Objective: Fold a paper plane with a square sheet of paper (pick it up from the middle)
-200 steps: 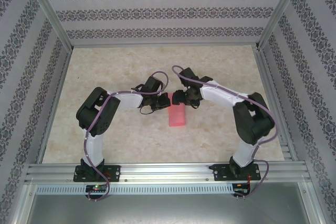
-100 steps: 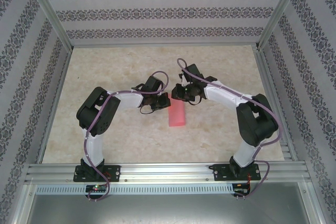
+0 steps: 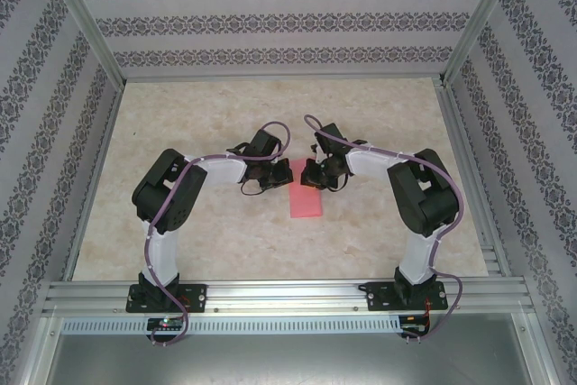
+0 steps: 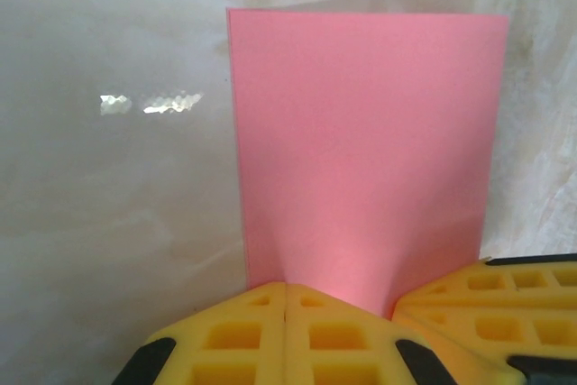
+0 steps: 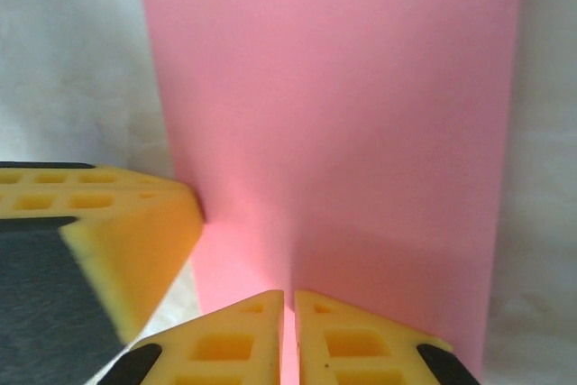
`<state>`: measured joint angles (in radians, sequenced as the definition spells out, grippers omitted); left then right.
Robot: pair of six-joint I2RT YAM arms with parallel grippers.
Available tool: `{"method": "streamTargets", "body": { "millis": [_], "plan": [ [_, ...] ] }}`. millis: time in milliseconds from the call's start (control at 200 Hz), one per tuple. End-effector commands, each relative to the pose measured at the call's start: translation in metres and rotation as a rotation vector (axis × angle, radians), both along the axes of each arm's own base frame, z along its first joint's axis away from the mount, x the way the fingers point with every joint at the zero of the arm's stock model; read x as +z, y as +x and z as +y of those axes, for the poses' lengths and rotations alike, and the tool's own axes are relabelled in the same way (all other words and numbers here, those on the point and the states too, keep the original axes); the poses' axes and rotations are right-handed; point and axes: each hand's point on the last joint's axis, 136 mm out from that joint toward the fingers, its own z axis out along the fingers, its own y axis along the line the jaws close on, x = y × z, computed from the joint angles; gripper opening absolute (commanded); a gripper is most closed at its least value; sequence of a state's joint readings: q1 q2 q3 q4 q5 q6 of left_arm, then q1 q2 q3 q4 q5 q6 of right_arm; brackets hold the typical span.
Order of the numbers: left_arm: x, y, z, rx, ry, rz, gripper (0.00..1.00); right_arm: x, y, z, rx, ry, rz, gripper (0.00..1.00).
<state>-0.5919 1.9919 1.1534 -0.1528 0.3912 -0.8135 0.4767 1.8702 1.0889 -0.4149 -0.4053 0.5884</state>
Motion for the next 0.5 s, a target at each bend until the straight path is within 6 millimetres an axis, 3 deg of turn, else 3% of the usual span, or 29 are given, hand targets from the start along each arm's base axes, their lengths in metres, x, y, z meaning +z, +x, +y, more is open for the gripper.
{"method": "streamTargets", "body": {
  "millis": [0,315,495],
  "plan": [
    [-0.062,-0.036,0.042,0.035,0.243,0.168,0.00,-0.011,-0.003,-0.007,0.019,-0.008,0.003,0.13],
    [-0.072,-0.040,0.053,0.039,0.300,0.186,0.00,-0.028,-0.014,-0.025,0.006,0.030,0.020,0.13],
    [-0.079,-0.046,0.063,0.049,0.342,0.204,0.00,-0.035,-0.026,-0.047,-0.027,0.066,0.011,0.13]
  ]
}}
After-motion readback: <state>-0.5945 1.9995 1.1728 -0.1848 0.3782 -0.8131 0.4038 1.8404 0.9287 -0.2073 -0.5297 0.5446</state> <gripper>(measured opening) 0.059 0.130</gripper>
